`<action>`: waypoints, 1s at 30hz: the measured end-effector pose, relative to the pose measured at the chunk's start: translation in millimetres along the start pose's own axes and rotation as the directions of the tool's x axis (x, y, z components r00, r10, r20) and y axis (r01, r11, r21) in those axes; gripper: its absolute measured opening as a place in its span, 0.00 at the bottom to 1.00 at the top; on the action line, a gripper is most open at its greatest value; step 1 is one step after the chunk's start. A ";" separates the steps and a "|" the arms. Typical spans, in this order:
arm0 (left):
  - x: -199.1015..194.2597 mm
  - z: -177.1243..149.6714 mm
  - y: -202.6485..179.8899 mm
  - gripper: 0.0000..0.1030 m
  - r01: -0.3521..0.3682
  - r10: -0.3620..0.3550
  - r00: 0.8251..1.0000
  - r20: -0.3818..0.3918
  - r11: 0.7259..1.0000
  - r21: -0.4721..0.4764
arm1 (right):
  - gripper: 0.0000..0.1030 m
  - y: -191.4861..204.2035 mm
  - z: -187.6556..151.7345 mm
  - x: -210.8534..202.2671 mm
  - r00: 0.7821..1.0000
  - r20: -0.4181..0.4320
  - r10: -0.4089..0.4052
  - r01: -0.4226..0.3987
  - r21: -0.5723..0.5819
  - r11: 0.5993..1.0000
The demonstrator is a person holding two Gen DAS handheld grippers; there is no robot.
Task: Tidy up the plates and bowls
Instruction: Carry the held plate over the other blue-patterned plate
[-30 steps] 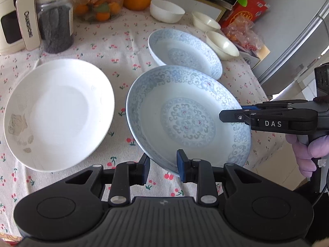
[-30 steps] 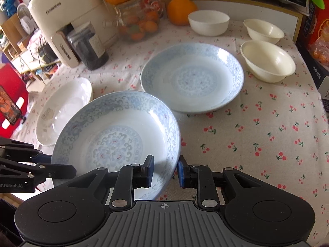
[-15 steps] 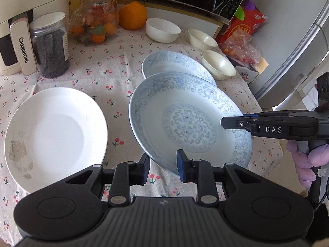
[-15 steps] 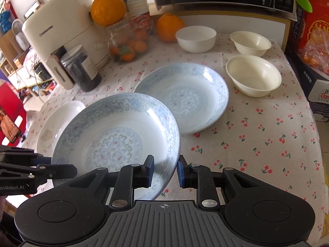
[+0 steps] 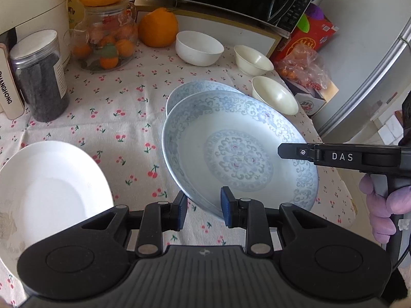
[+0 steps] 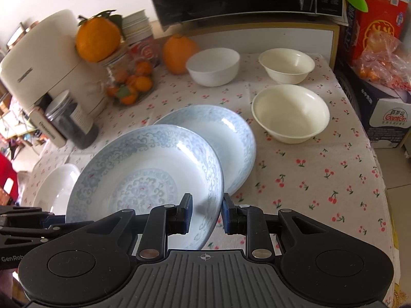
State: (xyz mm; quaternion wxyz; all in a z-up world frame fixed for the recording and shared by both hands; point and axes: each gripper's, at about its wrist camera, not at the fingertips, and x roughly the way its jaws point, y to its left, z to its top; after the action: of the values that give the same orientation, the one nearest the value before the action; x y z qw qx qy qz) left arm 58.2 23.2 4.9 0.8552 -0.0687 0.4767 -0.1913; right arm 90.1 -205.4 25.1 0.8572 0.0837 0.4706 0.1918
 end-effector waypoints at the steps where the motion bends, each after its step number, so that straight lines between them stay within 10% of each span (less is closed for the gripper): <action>1: 2.6 2.7 0.2 0.24 -0.004 0.004 1.000 0.001 1.000 -0.002 | 0.23 -0.9 2.4 2.1 1.000 0.000 -0.003 0.003 0.005 1.000; 30: 49.7 36.2 -10.2 0.24 -0.159 0.158 0.986 0.059 0.987 0.015 | 0.23 -13.9 24.6 48.2 0.991 -0.032 -0.133 0.136 0.093 0.986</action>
State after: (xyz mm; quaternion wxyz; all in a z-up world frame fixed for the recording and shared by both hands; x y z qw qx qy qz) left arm 109.5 -8.0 -11.9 0.8817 -0.0275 0.4540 -0.1252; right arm 137.5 -197.5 -3.4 0.8572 0.0900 0.4946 0.1119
